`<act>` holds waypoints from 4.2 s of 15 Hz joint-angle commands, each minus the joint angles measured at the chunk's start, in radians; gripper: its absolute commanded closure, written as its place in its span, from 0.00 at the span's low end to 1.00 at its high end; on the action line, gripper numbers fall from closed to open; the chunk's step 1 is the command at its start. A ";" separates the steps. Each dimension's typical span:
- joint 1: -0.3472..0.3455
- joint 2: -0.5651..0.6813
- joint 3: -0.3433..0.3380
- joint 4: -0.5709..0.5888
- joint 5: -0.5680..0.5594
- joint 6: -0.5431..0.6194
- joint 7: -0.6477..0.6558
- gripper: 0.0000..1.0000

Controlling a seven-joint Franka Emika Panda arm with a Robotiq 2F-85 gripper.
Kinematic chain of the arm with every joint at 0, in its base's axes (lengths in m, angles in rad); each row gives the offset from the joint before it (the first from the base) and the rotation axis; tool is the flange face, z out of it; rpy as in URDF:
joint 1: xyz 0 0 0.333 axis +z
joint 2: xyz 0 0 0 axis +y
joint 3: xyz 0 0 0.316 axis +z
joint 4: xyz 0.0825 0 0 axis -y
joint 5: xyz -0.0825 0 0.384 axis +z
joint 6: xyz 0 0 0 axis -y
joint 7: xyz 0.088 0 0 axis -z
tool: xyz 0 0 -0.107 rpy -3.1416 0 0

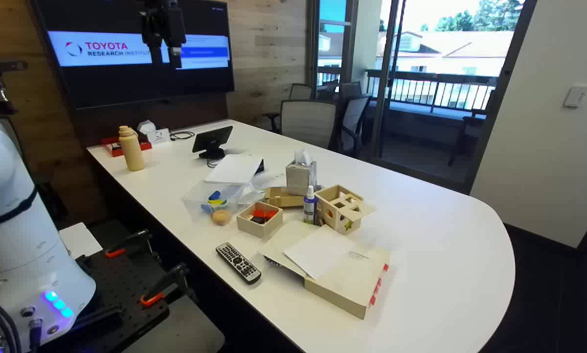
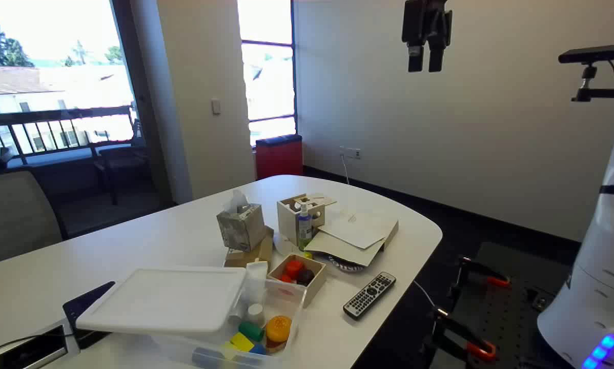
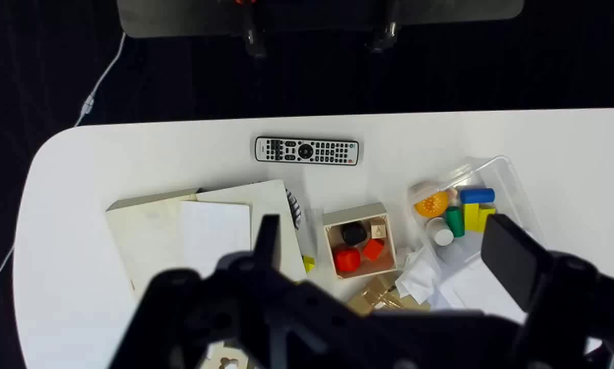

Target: Use the white napkin to wipe the book.

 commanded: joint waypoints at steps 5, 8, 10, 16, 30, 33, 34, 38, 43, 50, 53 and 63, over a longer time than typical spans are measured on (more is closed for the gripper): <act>0.004 0.151 -0.009 -0.010 0.021 0.204 -0.010 0.00; 0.003 0.292 0.007 -0.030 0.017 0.449 0.014 0.00; 0.012 0.419 0.015 -0.026 0.026 0.597 0.019 0.00; 0.060 0.835 0.054 0.071 0.110 0.911 0.003 0.00; 0.123 1.674 0.096 0.736 0.148 1.107 0.114 0.00; 0.141 1.728 0.065 0.821 0.133 1.090 0.143 0.00; 0.142 1.741 0.061 0.840 0.131 1.077 0.144 0.00; 0.118 1.777 0.086 0.891 0.137 0.963 0.106 0.42; 0.080 1.815 0.134 0.962 0.161 0.764 0.068 0.80; 0.061 1.832 0.137 1.041 0.175 0.636 0.082 1.00; 0.034 1.769 0.140 0.998 0.195 0.651 0.079 1.00; -0.013 1.342 0.012 0.614 0.210 0.831 0.195 1.00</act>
